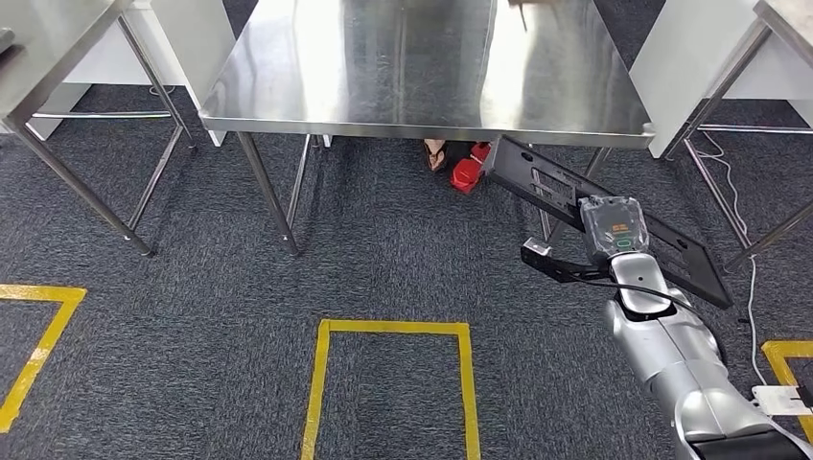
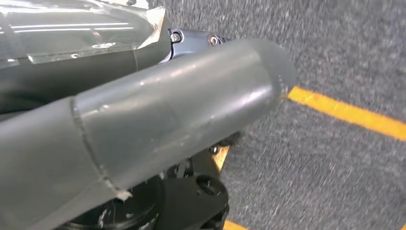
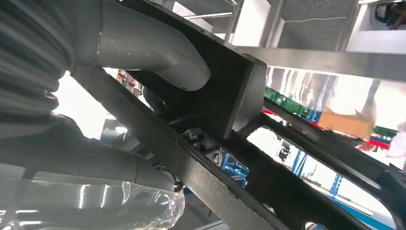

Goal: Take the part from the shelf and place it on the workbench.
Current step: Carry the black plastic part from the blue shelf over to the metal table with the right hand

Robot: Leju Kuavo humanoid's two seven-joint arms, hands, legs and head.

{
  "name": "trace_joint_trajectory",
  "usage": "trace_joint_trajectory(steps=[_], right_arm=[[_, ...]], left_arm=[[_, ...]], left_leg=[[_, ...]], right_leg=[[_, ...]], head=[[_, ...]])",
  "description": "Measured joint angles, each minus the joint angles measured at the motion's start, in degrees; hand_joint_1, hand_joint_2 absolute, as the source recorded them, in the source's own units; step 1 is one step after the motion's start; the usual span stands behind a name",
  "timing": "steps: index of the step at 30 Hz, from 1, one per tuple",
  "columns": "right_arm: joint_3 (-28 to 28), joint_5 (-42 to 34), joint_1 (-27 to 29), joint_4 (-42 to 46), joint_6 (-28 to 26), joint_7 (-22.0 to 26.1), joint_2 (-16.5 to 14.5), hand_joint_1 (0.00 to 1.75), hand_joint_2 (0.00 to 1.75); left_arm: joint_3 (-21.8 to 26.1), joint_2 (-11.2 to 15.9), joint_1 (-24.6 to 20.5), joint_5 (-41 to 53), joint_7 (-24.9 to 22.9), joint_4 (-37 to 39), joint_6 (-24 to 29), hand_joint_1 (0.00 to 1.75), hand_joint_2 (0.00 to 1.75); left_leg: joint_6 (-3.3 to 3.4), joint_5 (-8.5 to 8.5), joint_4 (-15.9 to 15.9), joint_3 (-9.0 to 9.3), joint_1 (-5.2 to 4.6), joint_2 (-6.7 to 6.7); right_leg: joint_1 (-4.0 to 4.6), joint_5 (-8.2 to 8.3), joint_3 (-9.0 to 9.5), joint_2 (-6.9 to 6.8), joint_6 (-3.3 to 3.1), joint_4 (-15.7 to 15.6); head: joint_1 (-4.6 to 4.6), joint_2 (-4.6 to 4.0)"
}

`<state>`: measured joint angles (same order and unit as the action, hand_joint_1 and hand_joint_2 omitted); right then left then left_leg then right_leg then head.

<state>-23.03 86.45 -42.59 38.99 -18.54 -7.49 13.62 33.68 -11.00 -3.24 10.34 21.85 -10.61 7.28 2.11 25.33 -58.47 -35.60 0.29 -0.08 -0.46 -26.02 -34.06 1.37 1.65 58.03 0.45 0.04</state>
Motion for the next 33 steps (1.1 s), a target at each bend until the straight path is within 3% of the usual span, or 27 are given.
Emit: trace_joint_trajectory(steps=[2, 5, 6, 7, 9, 11, 13, 15, 17, 20, 21, 22, 23, 25, 26, 28, 31, 33], right_arm=[[-0.02, 0.79, -1.23, -0.57, 0.58, -0.12, -0.36, 1.75, 1.75], [-0.11, 1.94, -3.43, -1.75, 2.11, -0.36, -1.2, 1.75, 1.75], [-0.13, 2.24, -4.02, -2.16, 2.53, -0.5, -1.51, 1.75, 1.75], [-0.15, 2.46, -4.55, -2.53, 2.8, -0.64, -1.82, 1.75, 1.75], [-0.16, 2.67, -5.6, -3.11, 3.06, -0.85, -2.39, 1.75, 1.75], [-0.18, 2.7, -6.69, -3.55, 3.28, -0.9, -2.86, 1.75, 1.75], [-0.21, 2.75, -7.31, -3.93, 3.46, -0.91, -3.2, 1.75, 1.75], [-0.22, 2.85, -7.43, -4.18, 3.5, -0.92, -3.45, 1.75, 1.75], [-0.23, 3.04, -7.65, -4.33, 3.49, -0.93, -3.75, 1.75, 1.75], [-0.31, 3.43, -8.62, -4.88, 3.95, -1.02, -4.51, 1.75, 1.75], [-0.46, 3.5, -9.13, -5.23, 4.37, -1.13, -4.96, 1.75, 1.75], [-0.68, 3.54, -9.72, -5.61, 4.84, -1.32, -5.48, 1.75, 1.75], [-0.97, 3.55, -10.38, -5.96, 5.29, -1.56, -6.02, 1.75, 1.75], [-1.57, 3.56, -11.94, -6.58, 6.05, -2.05, -7.1, 1.75, 1.75], [-1.87, 3.56, -12.87, -6.91, 6.44, -2.25, -7.56, 1.75, 1.75], [-2.61, 3.57, -14.71, -7.68, 7.31, -2.59, -8.37, 1.75, 1.75], [-3.49, 3.57, -16.57, -8.48, 8.0, -3.04, -9.37, 1.75, 1.75], [-4.01, 3.57, -17.56, -8.82, 8.11, -3.2, -9.96, 1.75, 1.75]], left_arm=[[-0.14, -0.05, -0.05, 0.0, -0.01, 0.0, 0.03, 0.0, 0.0], [-0.33, -0.05, -0.13, 0.0, -0.11, 0.01, 0.07, 0.0, 0.0], [-0.37, -0.06, -0.14, 0.0, -0.2, 0.01, 0.07, 0.0, 0.0], [-0.38, -0.06, -0.12, 0.0, -0.3, 0.01, 0.07, 0.0, 0.0], [-0.39, -0.1, -0.1, 0.0, -0.42, 0.01, 0.07, 0.0, 0.0], [-0.39, -0.09, -0.11, 0.0, -0.45, 0.01, 0.09, 0.0, 0.0], [-0.39, -0.03, -0.12, 0.0, -0.48, 0.01, 0.14, 0.0, 0.0], [-0.39, -0.01, -0.11, 0.0, -0.49, 0.01, 0.16, 0.0, 0.0], [-0.39, 0.01, -0.11, 0.0, -0.5, 0.01, 0.17, 0.0, 0.0], [-0.38, 0.01, -0.05, -0.05, -0.51, 0.01, 0.17, 0.0, 0.0], [-0.37, 0.02, -0.01, -0.13, -0.51, 0.01, 0.17, 0.0, 0.0], [-0.36, 0.03, 0.02, -0.25, -0.51, 0.01, 0.17, 0.0, 0.0], [-0.35, 0.05, 0.03, -0.4, -0.51, 0.01, 0.17, 0.0, 0.0], [-0.31, 0.18, 0.02, -0.71, -0.5, 0.01, 0.17, 0.0, 0.0], [-0.28, 0.28, 0.0, -0.82, -0.51, 0.01, 0.17, 0.0, 0.0], [-0.24, 0.45, -0.07, -0.99, -0.54, 0.01, 0.16, 0.0, 0.0], [-0.19, 0.44, -0.07, -1.25, -0.56, 0.01, 0.05, 0.0, 0.0], [-0.1, 0.43, -0.13, -1.32, -0.56, 0.0, -0.01, 0.0, 0.0]], left_leg=[[0.59, -0.32, 0.76, 0.64, 0.16, 0.12], [1.02, -0.28, 0.99, 1.0, 0.26, 0.19], [1.0, -0.18, 0.97, 1.07, 0.27, 0.17], [0.92, -0.06, 0.94, 1.18, 0.3, 0.14], [0.51, 0.33, 0.82, 1.58, 0.43, 0.09], [-0.22, 0.88, 0.52, 1.83, 0.28, 0.02], [-0.74, 1.2, 0.4, 1.85, 0.05, -0.03], [-1.08, 1.42, 0.41, 1.76, 0.27, 0.0], [-1.58, 2.86, -1.84, 0.62, 0.58, 0.01], [-2.05, 7.21, -12.35, -4.93, 0.7, -0.03], [-2.09, 7.76, -15.16, -6.73, 0.71, -0.04], [-2.02, 7.18, -16.0, -7.64, 0.71, -0.04], [-1.83, 5.54, -14.65, -7.49, 0.7, -0.04], [-1.07, 0.87, -7.36, -4.72, 0.59, -0.11], [-0.71, -0.61, -3.9, -3.1, 0.46, -0.12], [-0.34, -1.29, -0.58, -1.46, 0.08, -0.12], [-0.02, -1.25, 0.46, -0.71, 0.07, -0.05], [0.48, -1.34, 1.22, 0.0, 0.36, 0.01]], right_leg=[[-0.05, -1.32, -1.25, -0.4, 0.19, 2.69], [-0.42, -5.36, -7.03, -0.7, 0.0, 13.69], [-0.55, -5.76, -8.44, -0.71, 0.3, 15.98], [-0.72, -5.27, -8.8, -0.76, 0.78, 16.16], [-1.25, -1.98, -6.3, -1.09, 2.04, 10.06], [-1.31, 0.89, -2.81, -1.56, 2.48, 2.66], [-0.95, 1.57, -1.56, -1.6, 1.71, 0.14], [-1.03, 1.57, -1.45, -1.37, 0.74, 0.07], [-1.26, 1.43, -1.15, -1.24, -0.23, -0.02], [-1.01, 1.08, -0.84, -1.11, -1.26, -0.03], [-0.87, 0.97, -0.75, -0.97, -1.42, -0.02], [-0.74, 0.87, -0.59, -0.8, -1.55, -0.01], [-0.63, 0.74, -0.36, -0.6, -1.68, -0.01], [-0.47, 0.42, 0.14, -0.31, -1.78, -0.02], [-0.24, 0.24, 0.22, -0.19, -1.67, 0.01], [-0.1, 0.07, 0.1, -0.07, -1.24, -0.01], [-0.01, -0.28, -0.13, -0.31, -0.44, 0.23], [0.01, -1.87, -1.93, -0.74, -0.32, 3.76]], head=[[0.1, 0.0], [0.26, 0.0], [0.25, 0.0], [0.26, 0.0], [0.26, 0.0], [0.29, 0.0], [0.22, 0.0], [0.15, 0.0], [-0.03, 0.0], [-0.27, 0.0], [-0.27, 0.0], [-0.29, 0.0], [-0.29, 0.0], [-0.28, 0.0], [-0.25, 0.0], [-0.22, 0.0], [-0.21, 0.01], [-0.15, 0.01]])
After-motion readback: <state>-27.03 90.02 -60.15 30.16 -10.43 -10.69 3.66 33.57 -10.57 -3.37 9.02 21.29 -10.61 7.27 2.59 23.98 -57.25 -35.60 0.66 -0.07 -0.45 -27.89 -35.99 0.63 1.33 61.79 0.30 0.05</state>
